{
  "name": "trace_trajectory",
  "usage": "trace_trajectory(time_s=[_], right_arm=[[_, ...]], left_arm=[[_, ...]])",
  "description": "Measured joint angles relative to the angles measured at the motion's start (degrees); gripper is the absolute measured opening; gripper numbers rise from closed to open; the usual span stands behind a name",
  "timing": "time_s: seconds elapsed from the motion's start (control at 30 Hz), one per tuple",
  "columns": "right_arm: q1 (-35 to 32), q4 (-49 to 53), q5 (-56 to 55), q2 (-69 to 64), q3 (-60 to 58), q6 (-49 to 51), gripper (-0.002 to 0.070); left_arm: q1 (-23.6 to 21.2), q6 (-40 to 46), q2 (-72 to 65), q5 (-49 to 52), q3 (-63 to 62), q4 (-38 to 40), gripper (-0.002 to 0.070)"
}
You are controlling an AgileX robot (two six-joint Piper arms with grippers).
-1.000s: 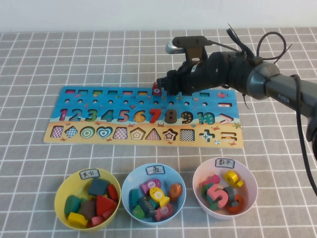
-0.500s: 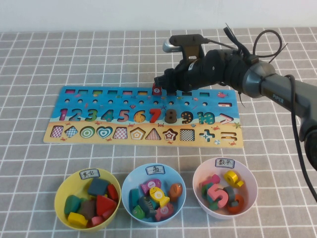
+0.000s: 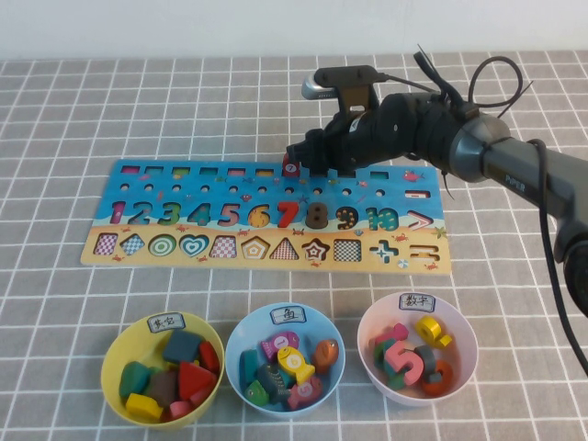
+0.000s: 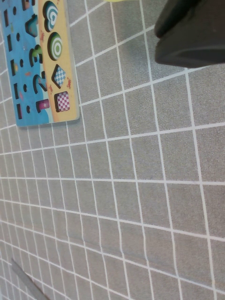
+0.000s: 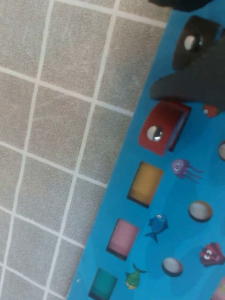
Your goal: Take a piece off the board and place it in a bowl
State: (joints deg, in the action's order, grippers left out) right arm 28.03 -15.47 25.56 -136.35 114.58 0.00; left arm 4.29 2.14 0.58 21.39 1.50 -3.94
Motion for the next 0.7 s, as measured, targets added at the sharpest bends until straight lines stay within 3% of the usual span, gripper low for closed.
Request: trace_trajectory(time_s=[0.37,0.7], right_arm=[[0.00,0.00,-0.10,0.00,0.00,0.00,0.0230],[0.00,0.00,-0.32,0.00,0.00,0.00,0.0216]], left_arm=[[0.00,0.00,0.00,0.00,0.00,0.00,-0.0004],[0.00,0.00,0.00,0.00,0.00,0.00,-0.0005]])
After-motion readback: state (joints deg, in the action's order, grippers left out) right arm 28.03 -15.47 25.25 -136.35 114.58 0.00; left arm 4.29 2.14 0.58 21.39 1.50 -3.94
